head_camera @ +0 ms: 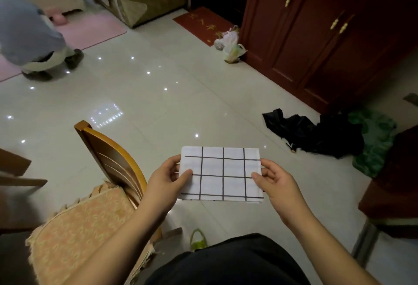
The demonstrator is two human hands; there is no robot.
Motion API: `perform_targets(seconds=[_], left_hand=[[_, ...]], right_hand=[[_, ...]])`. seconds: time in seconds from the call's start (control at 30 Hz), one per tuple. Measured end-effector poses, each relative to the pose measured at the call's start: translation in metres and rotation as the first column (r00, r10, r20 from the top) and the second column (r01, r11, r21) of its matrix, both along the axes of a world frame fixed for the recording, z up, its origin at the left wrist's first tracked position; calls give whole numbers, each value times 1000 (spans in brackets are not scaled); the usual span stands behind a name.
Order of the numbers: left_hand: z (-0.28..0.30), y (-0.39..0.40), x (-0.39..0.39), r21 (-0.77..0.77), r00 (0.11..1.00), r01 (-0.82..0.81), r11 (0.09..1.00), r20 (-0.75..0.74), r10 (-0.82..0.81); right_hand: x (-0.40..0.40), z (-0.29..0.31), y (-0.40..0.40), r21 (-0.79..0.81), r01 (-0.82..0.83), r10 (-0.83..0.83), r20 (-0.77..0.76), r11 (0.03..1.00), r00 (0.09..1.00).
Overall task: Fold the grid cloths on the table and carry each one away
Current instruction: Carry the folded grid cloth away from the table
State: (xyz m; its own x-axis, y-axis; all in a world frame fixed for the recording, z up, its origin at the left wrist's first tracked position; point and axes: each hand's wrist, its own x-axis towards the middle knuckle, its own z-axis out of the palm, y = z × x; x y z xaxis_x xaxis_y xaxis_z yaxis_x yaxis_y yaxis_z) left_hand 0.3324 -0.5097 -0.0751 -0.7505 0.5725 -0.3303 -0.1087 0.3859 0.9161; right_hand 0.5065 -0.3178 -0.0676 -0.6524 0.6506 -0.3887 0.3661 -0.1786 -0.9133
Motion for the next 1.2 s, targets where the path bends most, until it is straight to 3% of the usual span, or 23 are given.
perform_targets(seconds=[0.33, 0.7, 1.0, 1.2], left_hand=[[-10, 69, -62, -35, 979, -193, 980, 52, 195], [-2, 164, -120, -47, 897, -427, 903, 105, 429], [-4, 160, -173, -46, 787, -610, 791, 74, 612], [-19, 128, -240, 3, 715, -693, 721, 131, 687]], right_hand=[[-100, -13, 100, -18, -214, 214, 0, 977, 977], [-207, -18, 220, -16, -443, 443, -12, 896, 896], [-311, -22, 223, -33, -586, 586, -31, 809, 810], [-406, -29, 199, -82, -673, 676, 1, 735, 737]])
